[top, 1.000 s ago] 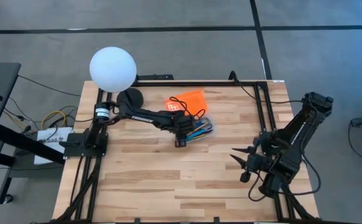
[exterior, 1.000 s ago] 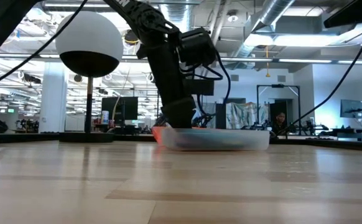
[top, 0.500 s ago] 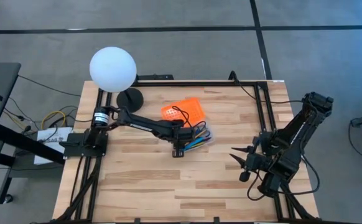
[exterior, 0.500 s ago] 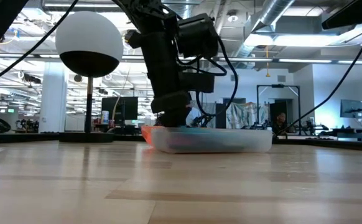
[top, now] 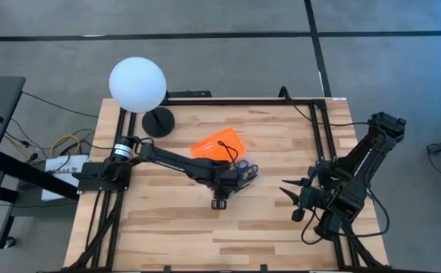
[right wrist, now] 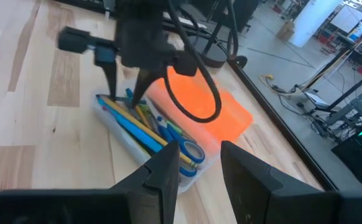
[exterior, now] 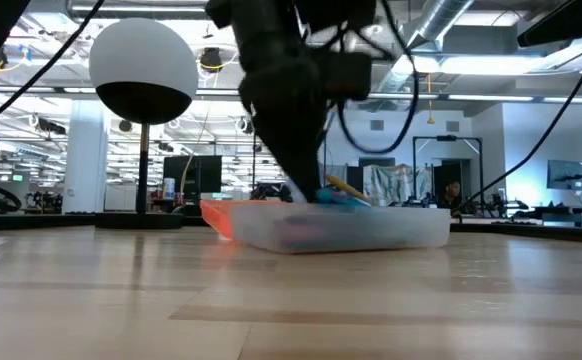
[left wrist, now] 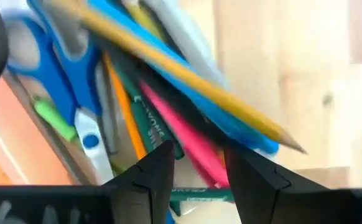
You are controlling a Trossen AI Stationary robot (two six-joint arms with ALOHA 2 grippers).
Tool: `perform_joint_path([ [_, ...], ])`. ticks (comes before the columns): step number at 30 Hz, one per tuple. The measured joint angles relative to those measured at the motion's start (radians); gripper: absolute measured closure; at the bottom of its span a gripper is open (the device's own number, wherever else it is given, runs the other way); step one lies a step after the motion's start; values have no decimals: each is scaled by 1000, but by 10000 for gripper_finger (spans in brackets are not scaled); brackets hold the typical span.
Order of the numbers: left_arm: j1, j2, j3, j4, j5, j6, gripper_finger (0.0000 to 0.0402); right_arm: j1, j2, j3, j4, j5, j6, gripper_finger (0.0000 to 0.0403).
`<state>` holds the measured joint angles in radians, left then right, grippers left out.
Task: Pick & place school supplies into a supply box
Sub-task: Move the orange supply box to the center of the table
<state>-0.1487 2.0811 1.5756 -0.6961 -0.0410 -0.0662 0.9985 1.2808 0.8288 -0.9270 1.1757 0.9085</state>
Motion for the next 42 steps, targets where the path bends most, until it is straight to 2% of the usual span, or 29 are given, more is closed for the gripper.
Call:
perform_joint_path([
  [3, -19, -1, 19, 2, -9, 21, 264, 0, 0, 0, 0, 0, 0, 290],
  [6, -24, -1, 26, -6, -60, 30, 264, 0, 0, 0, 0, 0, 0, 290],
  [18, 1, -2, 32, -221, -405, -13, 264, 0, 0, 0, 1, -3, 0, 290],
  [21, 11, -3, 26, -240, -453, -16, 264, 0, 0, 0, 2, -2, 0, 290],
  [28, 67, -4, -28, -244, -419, -30, 264, 2, 0, 0, 18, -12, 0, 290],
  [42, 47, -4, -40, -223, -135, -41, 264, 2, 0, 0, 18, -33, 0, 290],
])
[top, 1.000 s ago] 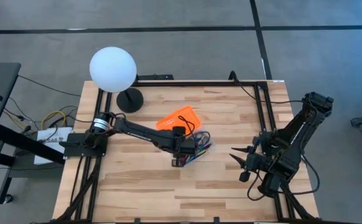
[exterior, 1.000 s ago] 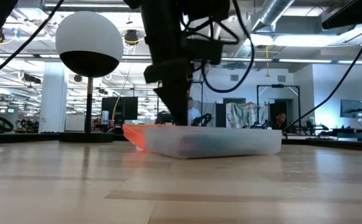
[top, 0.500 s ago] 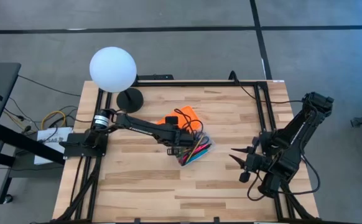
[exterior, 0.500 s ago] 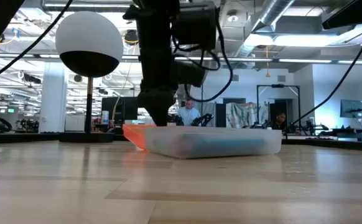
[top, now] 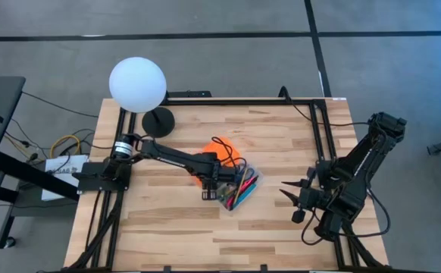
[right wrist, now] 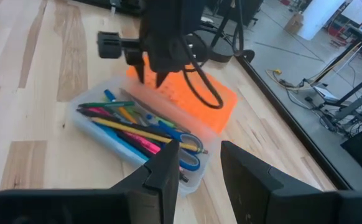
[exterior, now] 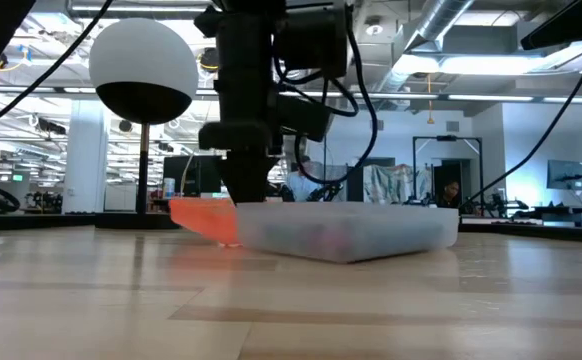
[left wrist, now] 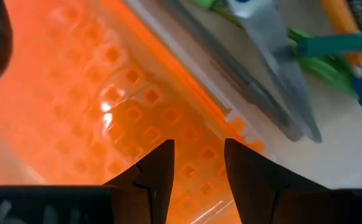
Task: Pick & place school supplies into a supply box
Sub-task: Move the orange supply box to the center of the table, then close the orange supply box
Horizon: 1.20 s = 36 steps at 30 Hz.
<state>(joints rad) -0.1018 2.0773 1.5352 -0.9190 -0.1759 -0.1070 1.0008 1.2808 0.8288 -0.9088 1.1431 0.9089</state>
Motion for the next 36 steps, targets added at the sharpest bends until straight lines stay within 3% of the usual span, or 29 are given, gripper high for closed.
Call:
perform_joint_path([
  [27, -61, 0, 0, 288, 500, 115, 264, 0, 0, 0, 0, 7, 0, 290],
  [29, -62, -4, 0, 278, 488, 115, 264, 0, 0, 0, 0, 7, 0, 290],
  [36, -70, -65, 1, 95, 205, 96, 264, -2, 64, 0, 1, -108, 0, 290],
])
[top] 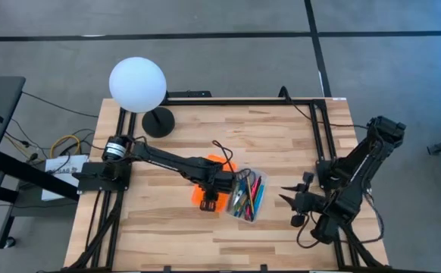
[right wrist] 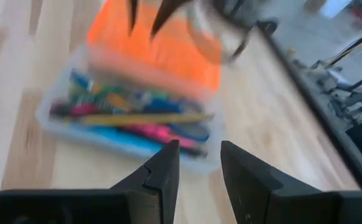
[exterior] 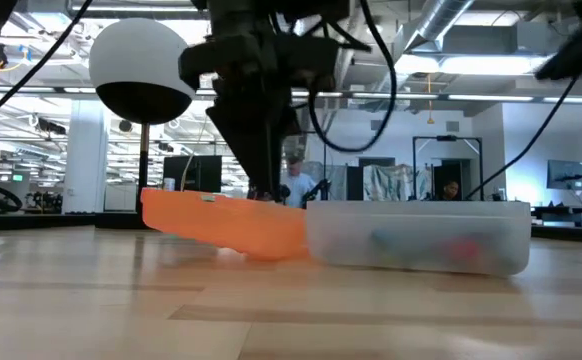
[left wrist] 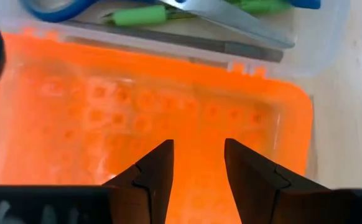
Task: Pick & place school supplies into a supply box
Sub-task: Close the orange supply box
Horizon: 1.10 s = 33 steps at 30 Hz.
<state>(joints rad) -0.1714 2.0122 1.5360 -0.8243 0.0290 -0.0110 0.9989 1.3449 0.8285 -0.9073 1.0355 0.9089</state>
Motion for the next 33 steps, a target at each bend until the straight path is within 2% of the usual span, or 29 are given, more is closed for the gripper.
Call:
perform_joint_path([
  [4, -10, -55, 0, -62, -62, -8, 264, 0, 112, -1, 14, -99, 0, 290],
  [6, -12, -87, 0, -122, -107, -20, 264, 0, 170, -1, 38, -115, 0, 290],
  [10, -14, -141, -8, -283, -293, -86, 264, -9, 271, -1, 91, -114, 0, 290],
  [12, -11, -169, -44, -312, -374, -116, 264, -24, 317, -1, 110, -114, 0, 290],
  [16, 5, -212, -147, -288, -397, -140, 264, -68, 399, -1, 158, -109, 0, 290],
  [24, 24, -366, -455, -84, -387, -169, 264, -140, 512, -1, 207, -110, 37, 290],
  [29, 42, -487, -661, 189, -331, -166, 264, -144, 521, -18, 234, -102, 81, 290],
  [33, 58, -517, -782, 367, -280, -135, 264, -139, 506, -92, 365, -96, 93, 290],
])
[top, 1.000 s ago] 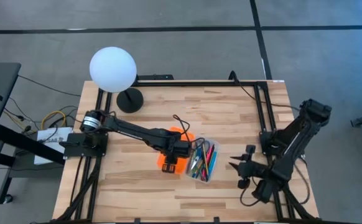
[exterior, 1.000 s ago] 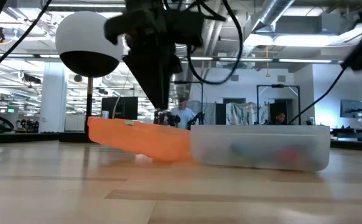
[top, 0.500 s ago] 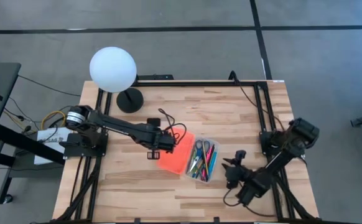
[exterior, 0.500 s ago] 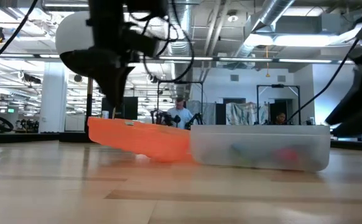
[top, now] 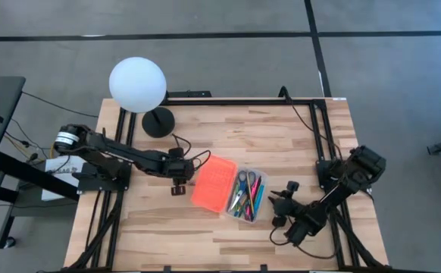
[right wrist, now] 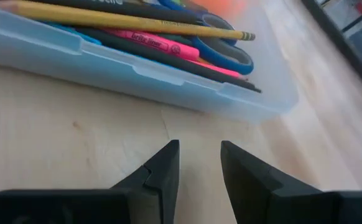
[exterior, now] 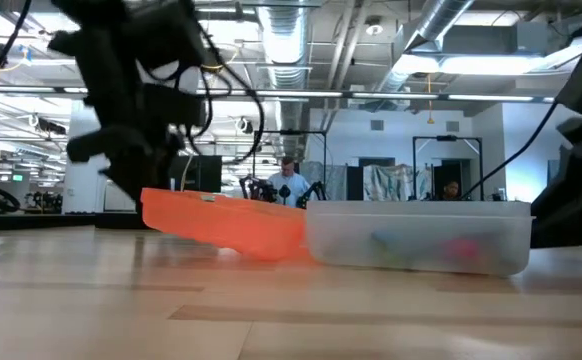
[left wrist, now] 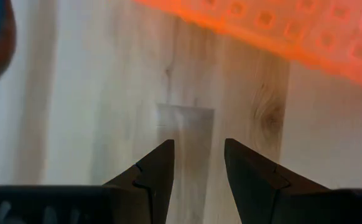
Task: Pick & place school supplies into a supply box
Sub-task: Close the orange supply box
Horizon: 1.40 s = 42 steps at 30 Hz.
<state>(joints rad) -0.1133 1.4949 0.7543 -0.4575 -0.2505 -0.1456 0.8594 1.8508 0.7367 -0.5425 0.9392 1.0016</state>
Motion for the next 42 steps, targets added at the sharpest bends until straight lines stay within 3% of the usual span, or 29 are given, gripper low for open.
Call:
perform_joint_path([
  [8, 31, 9, -176, 323, 96, 36, 264, 4, -21, -130, 298, 4, -20, 290],
  [17, 32, 37, -321, 767, 173, 62, 264, -4, -22, -195, 476, 10, -89, 290],
  [33, 33, 402, -381, 1432, 237, 123, 264, -3, -22, -201, 514, 10, -135, 290],
  [42, 34, 489, -378, 1630, 285, 151, 264, -18, -22, -199, 506, 9, -147, 290],
])
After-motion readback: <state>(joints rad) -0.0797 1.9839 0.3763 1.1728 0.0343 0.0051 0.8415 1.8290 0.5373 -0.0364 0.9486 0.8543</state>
